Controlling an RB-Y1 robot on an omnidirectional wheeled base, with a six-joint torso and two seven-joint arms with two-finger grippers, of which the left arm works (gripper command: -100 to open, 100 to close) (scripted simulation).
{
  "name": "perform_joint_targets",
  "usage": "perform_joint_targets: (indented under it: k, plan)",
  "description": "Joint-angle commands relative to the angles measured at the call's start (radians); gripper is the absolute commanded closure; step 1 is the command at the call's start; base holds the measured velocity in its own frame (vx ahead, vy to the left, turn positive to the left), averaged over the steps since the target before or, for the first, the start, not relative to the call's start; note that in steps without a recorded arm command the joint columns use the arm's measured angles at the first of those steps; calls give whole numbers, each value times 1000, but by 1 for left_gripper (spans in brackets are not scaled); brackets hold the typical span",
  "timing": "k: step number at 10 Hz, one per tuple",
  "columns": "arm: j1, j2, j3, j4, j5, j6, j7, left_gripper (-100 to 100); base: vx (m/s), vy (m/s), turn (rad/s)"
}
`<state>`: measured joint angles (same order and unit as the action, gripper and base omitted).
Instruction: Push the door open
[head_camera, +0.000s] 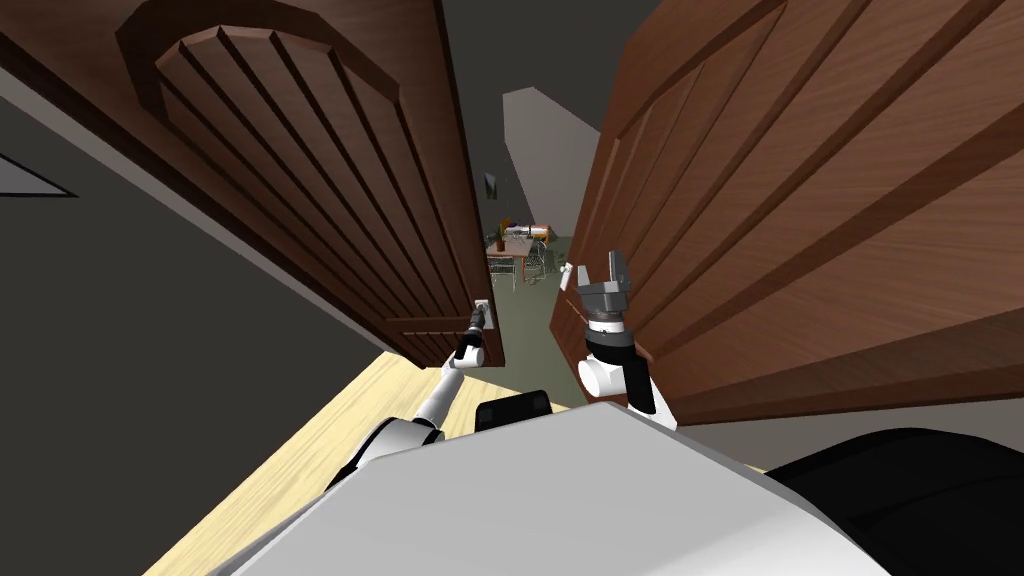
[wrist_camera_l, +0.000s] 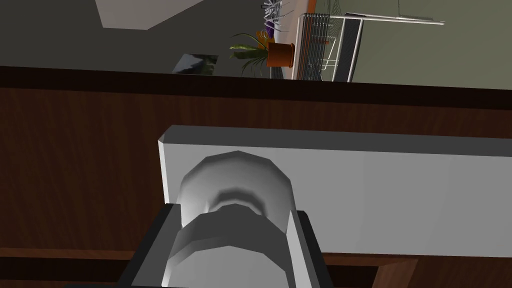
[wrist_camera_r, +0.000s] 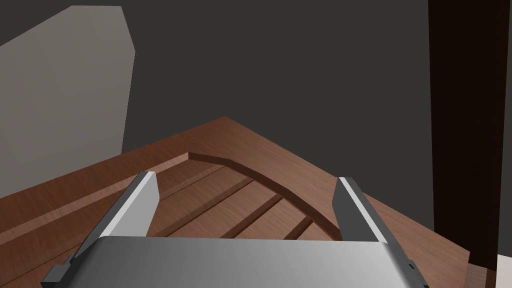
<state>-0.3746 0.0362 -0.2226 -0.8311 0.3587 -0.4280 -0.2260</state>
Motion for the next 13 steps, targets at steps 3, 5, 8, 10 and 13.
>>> perform_joint_targets:
  k: [3,5,8,10,13]
  plan:
    - [3,0,-1,2,0,2,0,100,-19,5,0]
    - [2,12,15,7,3,1,-11,100,49,-17,24]
    - [-1,23,36,12,7,-1,-25,100,141,-54,46]
    - [-2,28,45,14,9,-3,-31,100,161,-63,49]
    - [-8,38,85,22,17,-8,-58,100,188,-32,142]
